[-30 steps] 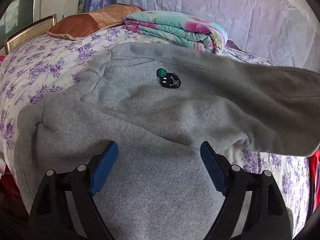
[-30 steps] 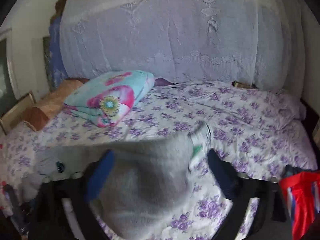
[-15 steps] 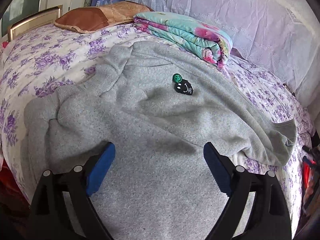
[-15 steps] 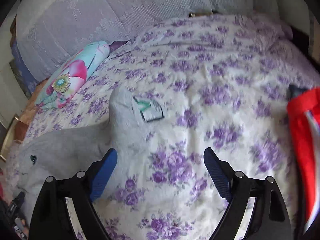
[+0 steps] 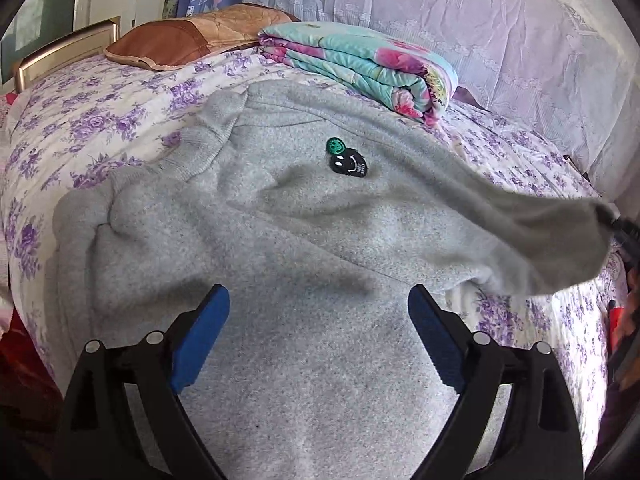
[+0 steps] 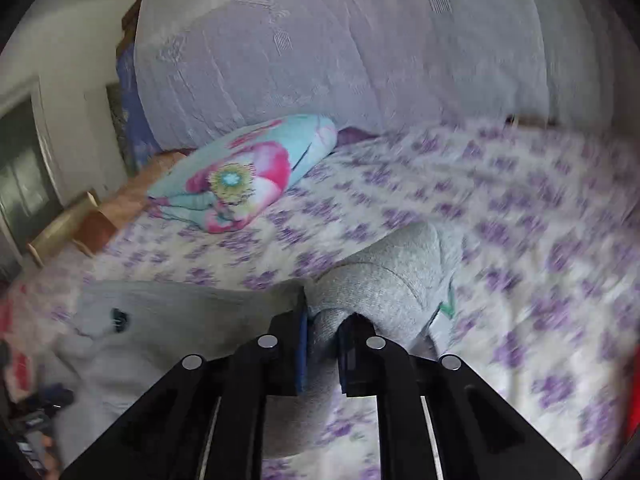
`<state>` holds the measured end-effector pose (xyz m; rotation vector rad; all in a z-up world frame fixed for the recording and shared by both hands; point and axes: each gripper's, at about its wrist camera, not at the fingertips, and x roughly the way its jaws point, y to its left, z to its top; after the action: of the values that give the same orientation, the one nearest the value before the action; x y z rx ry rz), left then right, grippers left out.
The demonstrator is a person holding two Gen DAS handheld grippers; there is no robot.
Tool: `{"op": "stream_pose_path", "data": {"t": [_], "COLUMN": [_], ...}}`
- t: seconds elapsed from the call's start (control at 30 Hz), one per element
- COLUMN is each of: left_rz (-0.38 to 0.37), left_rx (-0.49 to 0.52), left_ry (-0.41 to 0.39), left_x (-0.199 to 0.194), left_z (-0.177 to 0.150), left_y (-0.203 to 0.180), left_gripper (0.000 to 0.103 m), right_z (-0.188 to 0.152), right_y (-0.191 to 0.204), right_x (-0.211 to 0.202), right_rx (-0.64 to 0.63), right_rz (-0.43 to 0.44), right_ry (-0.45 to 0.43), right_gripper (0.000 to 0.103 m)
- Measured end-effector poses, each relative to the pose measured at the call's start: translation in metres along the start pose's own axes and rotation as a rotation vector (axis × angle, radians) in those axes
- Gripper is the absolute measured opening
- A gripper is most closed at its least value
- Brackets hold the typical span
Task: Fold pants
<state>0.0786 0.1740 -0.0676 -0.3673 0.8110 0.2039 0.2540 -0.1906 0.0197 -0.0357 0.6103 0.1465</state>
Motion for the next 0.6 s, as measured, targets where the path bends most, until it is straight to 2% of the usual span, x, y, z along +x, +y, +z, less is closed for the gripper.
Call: {"op": "stream_pose_path", "data": {"t": [0.03,0.07,0.1,0.13,0.17,0.23,0.27,0.4,0.43,0.53,0.6], "left_rz": [0.001,-0.003,-0.008,-0.013,-0.022,-0.027,-0.027,-0.038,-0.036,-0.019,-0.009], "left_rx": [-0.004,-0.012,-0.018,-0.022,-0.023,-0.013,-0.003,0.001,-0.003,-0.018,-0.041], "left_ry": [0.004,0.013,0.018,0.020,0.017,0.009,0.009,0.011,-0.002,-0.056,-0.083], "left_x": [0.001,0.003,0.005,0.005,0.005,0.004,0.004,0.002,-0.001,-0.015,-0.020], "left_z": [0.000,0.001,0.002,0.002,0.003,0.003,0.003,0.014,0.020,0.045,0.070], "left_y": [0.001,0.002,0.002,0.002,0.001,-0.002,-0.004,0.000,0.004,0.019,0.034], "left_gripper": [0.088,0.088,0.088,0.088,0.088,0.088,0.088,0.088,0.088,0.088,0.090], "right_z": [0.008,0.013,0.016,0.017,0.019,0.018,0.012,-0.032,-0.046,-0.081,-0.093], "right_y": [0.012,0.020,0.023,0.019,0.008,-0.028,-0.047,-0.105,-0.117,-0.148,-0.156], "right_x": [0.000,0.006,0.009,0.004,-0.001,-0.003,0.001,0.016,0.019,0.032,0.042], "right_rx": [-0.091,-0.186,-0.238,-0.241,-0.204,-0.060,0.008,0.166,0.215,0.412,0.505], "right_rz": [-0.152,-0.294,-0.409,-0.497,-0.489,-0.296,-0.253,-0.274,-0.257,-0.125,-0.069], "right_ry": [0.035,0.093,0.114,0.081,0.064,0.118,0.163,0.268,0.289,0.334,0.323], "right_gripper": [0.060,0.074,0.079,0.081,0.081,0.081,0.081,0.081,0.079,0.075,0.075]}}
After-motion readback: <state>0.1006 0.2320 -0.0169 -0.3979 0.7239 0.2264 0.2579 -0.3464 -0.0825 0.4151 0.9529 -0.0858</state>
